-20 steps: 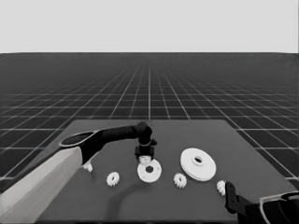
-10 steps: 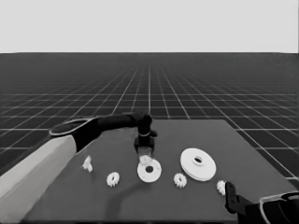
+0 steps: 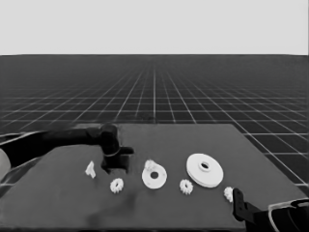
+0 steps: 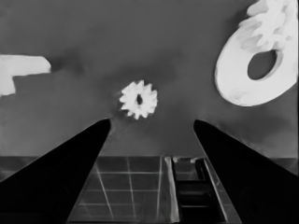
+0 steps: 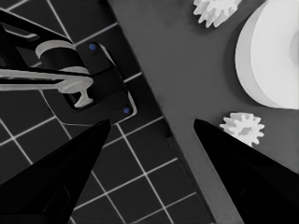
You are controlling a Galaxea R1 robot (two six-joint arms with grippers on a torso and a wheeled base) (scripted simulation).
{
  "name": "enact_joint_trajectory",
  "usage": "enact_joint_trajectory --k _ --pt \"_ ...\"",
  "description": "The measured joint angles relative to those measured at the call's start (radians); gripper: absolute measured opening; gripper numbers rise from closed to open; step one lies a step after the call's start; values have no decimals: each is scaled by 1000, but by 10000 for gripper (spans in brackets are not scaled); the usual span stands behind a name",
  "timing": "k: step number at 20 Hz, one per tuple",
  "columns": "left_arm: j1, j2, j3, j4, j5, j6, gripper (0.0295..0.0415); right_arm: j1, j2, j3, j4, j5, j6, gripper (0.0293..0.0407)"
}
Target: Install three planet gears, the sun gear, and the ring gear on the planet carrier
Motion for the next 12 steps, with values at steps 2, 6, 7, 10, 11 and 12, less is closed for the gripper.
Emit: enact_joint_trajectory --k 2,6,7,10,11,12 --pt "3 -43 31 3 -3 13 385 0 0 0 0 0 0 385" --pt "4 -62 44 4 -5 20 385 0 0 0 0 0 0 385" --pt "92 -52 9 97 -29 42 385 0 0 0 0 0 0 385" --pt "204 -29 -66 193 -72 81 385 0 0 0 0 0 0 385" --pt "213 -26 -76 202 -78 86 385 0 0 0 0 0 0 385" --pt "219 -24 -82 207 -81 88 385 0 0 0 0 0 0 385"
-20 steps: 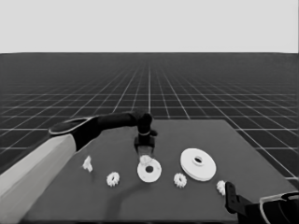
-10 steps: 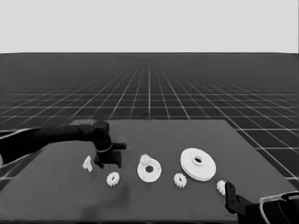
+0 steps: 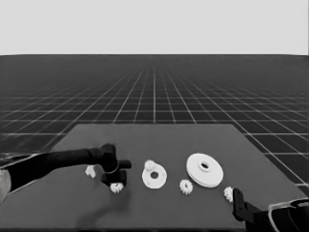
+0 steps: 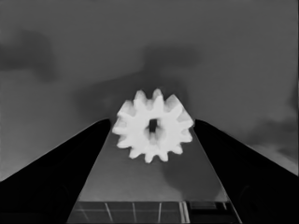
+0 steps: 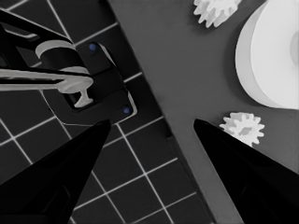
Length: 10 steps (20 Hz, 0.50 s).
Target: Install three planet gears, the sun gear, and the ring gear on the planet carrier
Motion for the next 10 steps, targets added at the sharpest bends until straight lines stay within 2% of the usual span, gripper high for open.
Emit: enact_joint_trajectory --k 4,6,10 --pt "6 2 -7 7 -4 3 385 0 0 0 0 0 0 385" --pt "7 3 -8 7 -5 4 314 0 0 0 0 0 0 385" --pt "6 3 -8 7 -5 4 312 0 0 0 0 0 0 385"
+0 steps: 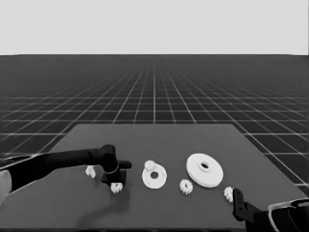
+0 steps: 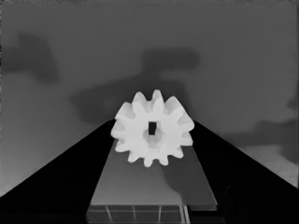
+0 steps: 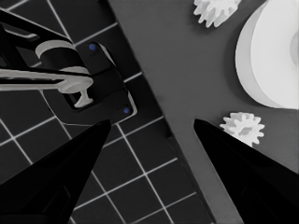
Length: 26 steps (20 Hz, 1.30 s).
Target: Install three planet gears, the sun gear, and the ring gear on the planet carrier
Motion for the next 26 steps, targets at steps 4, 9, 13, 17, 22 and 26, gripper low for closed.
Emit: enact_joint_trajectory --k 4,9,13,17,22,26 --pt "0 0 0 0 0 0 312 0 0 0 0 0 0 385" --pt "-205 -43 133 -193 78 -69 312 0 0 0 0 0 0 385" --pt "-220 -43 136 -208 81 -71 312 0 0 0 0 0 0 385" --pt "-226 317 -47 -210 117 -249 312 0 0 0 0 0 0 385" --pt "-227 413 -144 -212 116 -244 312 0 0 0 0 0 0 385" --pt "-114 428 -204 -99 101 -203 312 0 0 0 0 0 0 385"
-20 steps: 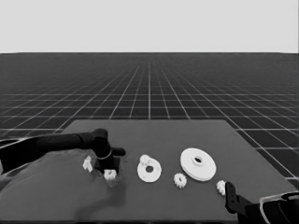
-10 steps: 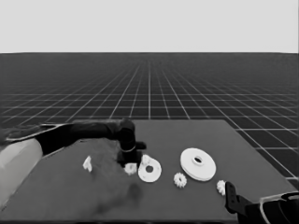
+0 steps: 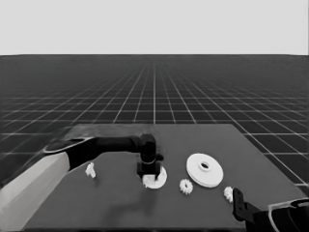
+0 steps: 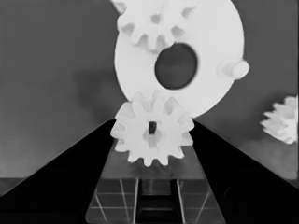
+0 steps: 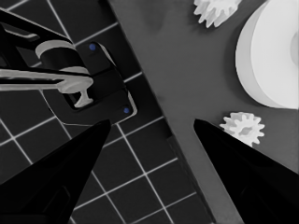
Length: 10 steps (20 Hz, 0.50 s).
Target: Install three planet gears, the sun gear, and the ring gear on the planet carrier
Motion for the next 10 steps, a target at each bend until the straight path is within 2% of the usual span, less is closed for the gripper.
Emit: enact_joint_trajectory --k 3,8,10 --pt "46 8 -36 44 -14 24 312 0 0 0 0 0 0 385" --pt "56 10 -45 54 -18 30 312 0 0 0 0 0 0 385" --pt "56 10 -46 55 -18 30 372 0 0 0 0 0 0 385"
